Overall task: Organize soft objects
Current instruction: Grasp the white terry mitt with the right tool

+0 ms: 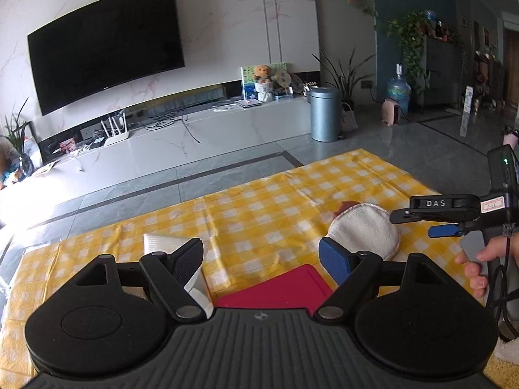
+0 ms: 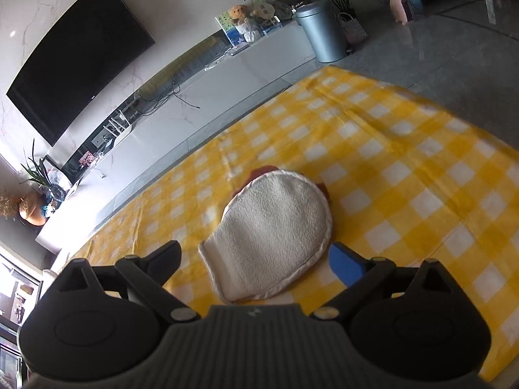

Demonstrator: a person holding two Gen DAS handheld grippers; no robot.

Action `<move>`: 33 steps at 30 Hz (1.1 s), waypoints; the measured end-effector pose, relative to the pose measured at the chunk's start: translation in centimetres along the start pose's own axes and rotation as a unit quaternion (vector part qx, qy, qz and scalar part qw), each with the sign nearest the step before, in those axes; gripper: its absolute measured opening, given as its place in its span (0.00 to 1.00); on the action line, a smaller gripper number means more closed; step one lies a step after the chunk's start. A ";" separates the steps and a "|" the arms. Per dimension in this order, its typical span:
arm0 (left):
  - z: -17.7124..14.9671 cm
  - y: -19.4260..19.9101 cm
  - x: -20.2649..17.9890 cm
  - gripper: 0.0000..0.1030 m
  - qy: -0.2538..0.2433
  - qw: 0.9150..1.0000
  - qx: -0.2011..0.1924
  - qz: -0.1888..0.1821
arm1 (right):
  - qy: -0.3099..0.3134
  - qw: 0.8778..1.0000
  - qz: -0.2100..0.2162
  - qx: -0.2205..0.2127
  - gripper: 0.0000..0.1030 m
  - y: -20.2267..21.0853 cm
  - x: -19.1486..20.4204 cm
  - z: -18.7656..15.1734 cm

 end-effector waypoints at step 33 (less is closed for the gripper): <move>1.8 -13.1 -4.2 0.92 -0.046 0.990 0.126 -0.046 | 0.045 0.995 -0.082 0.036 0.25 -9.0 -1.0 -0.9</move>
Point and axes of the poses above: each gripper's, at about its wrist camera, not at the fingertips, and y roughly against the way its jaws point, x to its left, z to its top, the point moved 1 cm from there along -y, roughly the way its jaws point, and after that the axes turned 8 degrees about -y, right-handed, at the moved point
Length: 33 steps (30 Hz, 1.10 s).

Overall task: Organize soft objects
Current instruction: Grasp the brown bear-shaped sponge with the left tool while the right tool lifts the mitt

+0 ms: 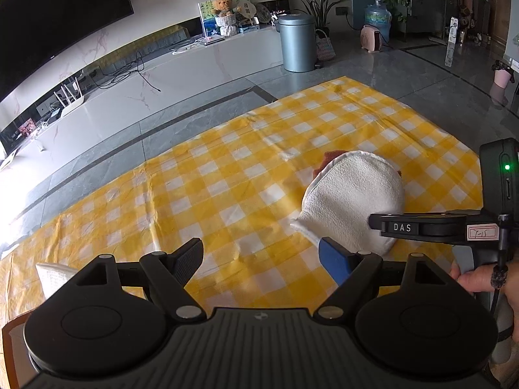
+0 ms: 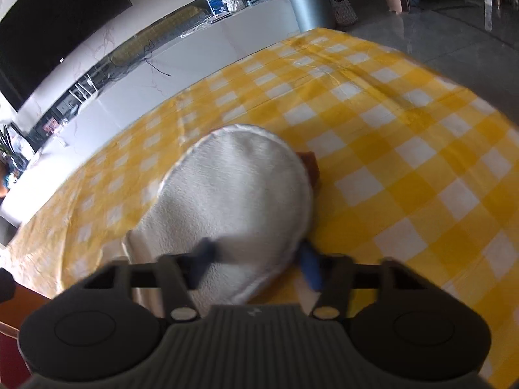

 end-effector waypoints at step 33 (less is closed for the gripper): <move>3.9 -1.7 -6.2 0.92 -0.033 0.999 0.004 -0.026 | -0.138 0.966 0.171 -0.136 0.11 15.5 -7.7 0.6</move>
Point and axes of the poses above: each gripper's, at about its wrist camera, not at the fingertips, and y roughly against the way its jaws point, x to its left, z to its top, the point moved 1 cm from there along -y, roughly the way its jaws point, and after that the axes turned 8 degrees about -y, right-handed, at the moved point
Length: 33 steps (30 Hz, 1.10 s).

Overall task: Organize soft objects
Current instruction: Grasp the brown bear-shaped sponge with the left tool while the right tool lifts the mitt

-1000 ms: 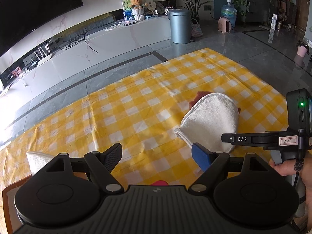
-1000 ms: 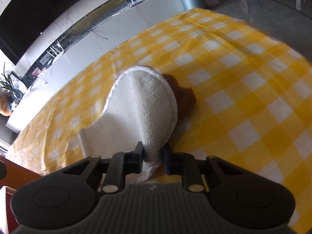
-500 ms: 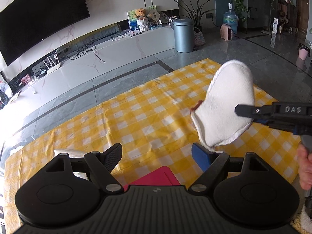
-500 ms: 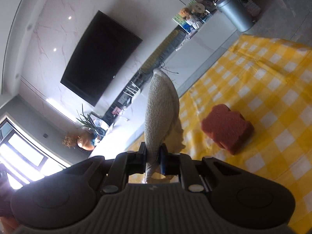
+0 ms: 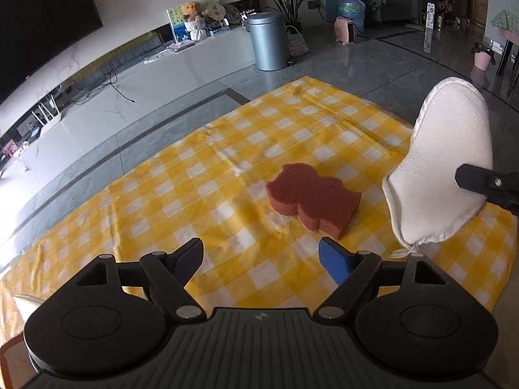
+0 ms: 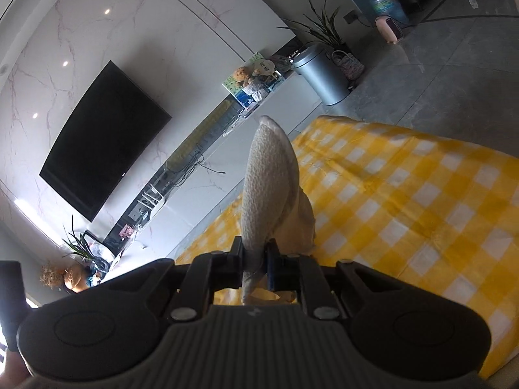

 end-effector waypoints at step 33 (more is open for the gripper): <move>6.5 -17.0 -4.2 0.68 0.178 0.976 0.123 -0.032 | -0.044 0.999 -0.025 -0.012 0.12 -0.2 -2.9 0.2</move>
Point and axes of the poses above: each gripper's, at about its wrist camera, not at the fingertips, and y roughly against the way its jaws point, x to its left, z to its top, the point moved 1 cm from there along -y, roughly the way its jaws point, and after that the axes turned 8 degrees about -y, right-handed, at the moved point
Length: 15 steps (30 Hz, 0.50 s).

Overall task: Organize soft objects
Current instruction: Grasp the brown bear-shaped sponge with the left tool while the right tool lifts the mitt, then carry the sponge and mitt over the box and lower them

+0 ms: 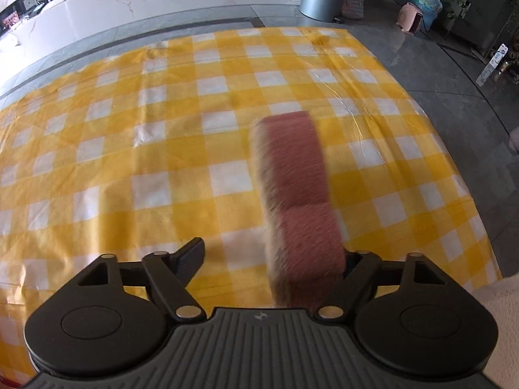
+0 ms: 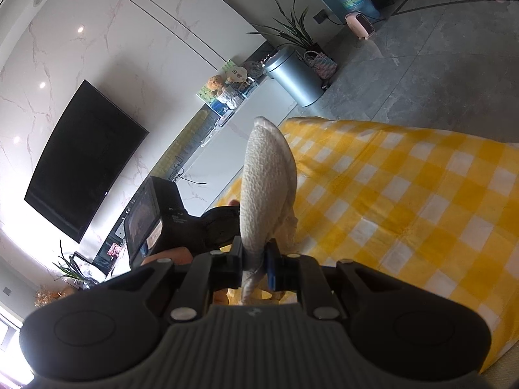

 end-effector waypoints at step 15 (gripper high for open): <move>-4.2 5.8 -2.4 0.35 -0.106 0.986 -0.096 0.083 | 0.006 1.000 -0.008 0.000 0.12 -0.1 0.1 0.2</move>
Point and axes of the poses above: each gripper's, at about its wrist camera, not at the fingertips, and y roughly against the way its jaws point, x to its left, z to its top, the point moved 1 cm from there along -y, roughly the way its jaws point, and after that the axes turned 8 degrees about -y, right-handed, at the moved point
